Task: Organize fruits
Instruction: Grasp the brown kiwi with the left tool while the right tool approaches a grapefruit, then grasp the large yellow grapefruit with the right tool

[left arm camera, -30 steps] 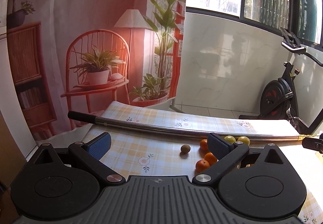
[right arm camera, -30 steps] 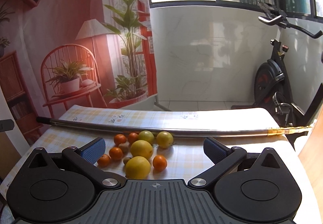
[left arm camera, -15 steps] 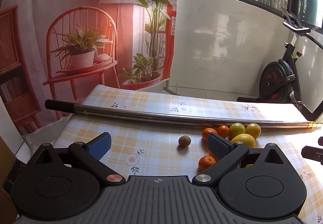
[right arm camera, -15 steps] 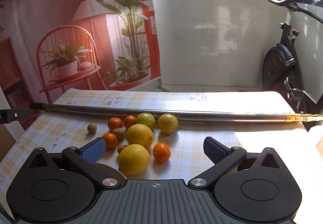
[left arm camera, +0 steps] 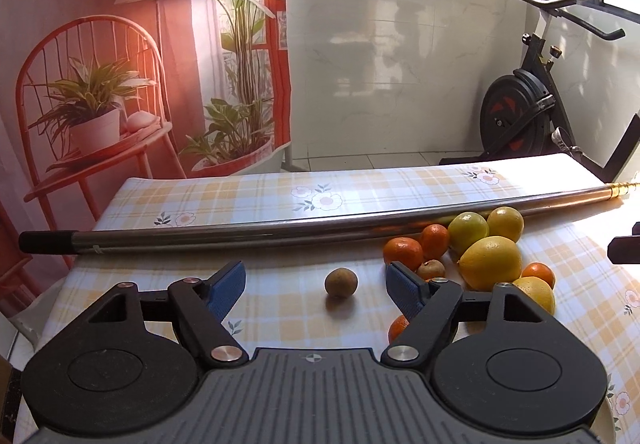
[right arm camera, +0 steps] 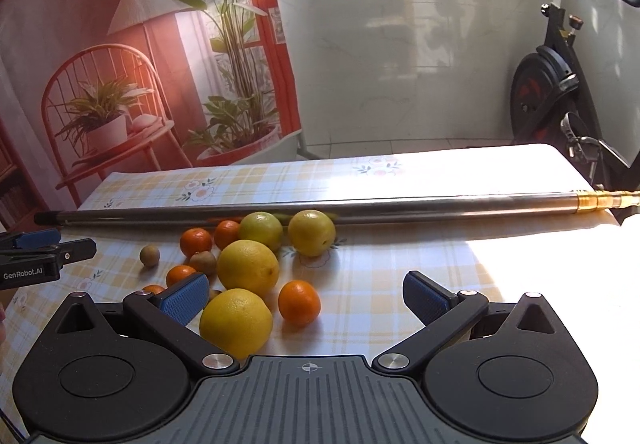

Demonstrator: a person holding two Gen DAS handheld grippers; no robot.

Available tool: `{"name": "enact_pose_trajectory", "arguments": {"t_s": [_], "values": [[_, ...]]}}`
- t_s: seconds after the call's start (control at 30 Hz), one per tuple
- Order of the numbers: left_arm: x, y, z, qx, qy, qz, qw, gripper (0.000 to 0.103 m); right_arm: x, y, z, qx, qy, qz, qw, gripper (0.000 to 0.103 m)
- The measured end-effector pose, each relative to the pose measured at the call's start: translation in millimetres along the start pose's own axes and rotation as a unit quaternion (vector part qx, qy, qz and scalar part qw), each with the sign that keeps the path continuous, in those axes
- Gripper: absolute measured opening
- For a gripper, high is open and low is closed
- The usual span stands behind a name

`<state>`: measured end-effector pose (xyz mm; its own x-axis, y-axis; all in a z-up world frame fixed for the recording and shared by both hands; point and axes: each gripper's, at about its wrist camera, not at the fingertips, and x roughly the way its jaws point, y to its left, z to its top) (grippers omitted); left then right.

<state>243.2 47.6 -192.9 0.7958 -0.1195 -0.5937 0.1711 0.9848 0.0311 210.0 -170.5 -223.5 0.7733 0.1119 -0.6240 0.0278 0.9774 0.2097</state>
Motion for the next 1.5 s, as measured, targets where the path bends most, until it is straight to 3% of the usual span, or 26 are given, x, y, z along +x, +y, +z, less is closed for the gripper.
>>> {"name": "enact_pose_trajectory", "arguments": {"t_s": [0.13,0.37,0.53,0.73,0.8,0.83,1.3,1.5], "values": [[25.8,1.8,1.4,-0.011,0.016,-0.029,0.9994,0.065,8.5,-1.4,2.3,0.008,0.007,0.005,1.000,0.103],[70.0,-5.7,-3.4,0.015,0.055,-0.035,0.9978,0.058,19.2,-3.6,2.3,0.011,0.019,0.007,1.000,0.103],[88.3,-1.1,-5.2,0.006,0.077,-0.032,0.9965,0.042,24.1,-8.4,1.3,0.020,0.023,0.006,1.000,0.103],[102.6,3.5,-3.7,-0.011,0.084,-0.047,0.9953,0.042,28.3,-11.6,1.4,0.022,0.028,0.008,0.999,0.103],[105.1,0.4,-4.3,-0.004,0.091,-0.044,0.9949,0.034,29.6,-12.0,0.9,0.023,0.030,0.009,0.999,0.102],[105.3,-0.4,-4.3,0.000,0.091,-0.040,0.9950,0.030,30.3,-12.0,0.6,0.023,0.031,0.010,0.999,0.102],[56.6,2.6,-2.2,-0.023,0.061,-0.029,0.9974,0.030,29.9,-8.7,1.0,0.003,0.036,0.011,0.999,0.102],[24.8,2.0,-8.6,-0.053,0.053,-0.018,0.9970,0.030,36.1,-11.6,15.3,-0.021,0.010,0.019,1.000,0.094]]}}
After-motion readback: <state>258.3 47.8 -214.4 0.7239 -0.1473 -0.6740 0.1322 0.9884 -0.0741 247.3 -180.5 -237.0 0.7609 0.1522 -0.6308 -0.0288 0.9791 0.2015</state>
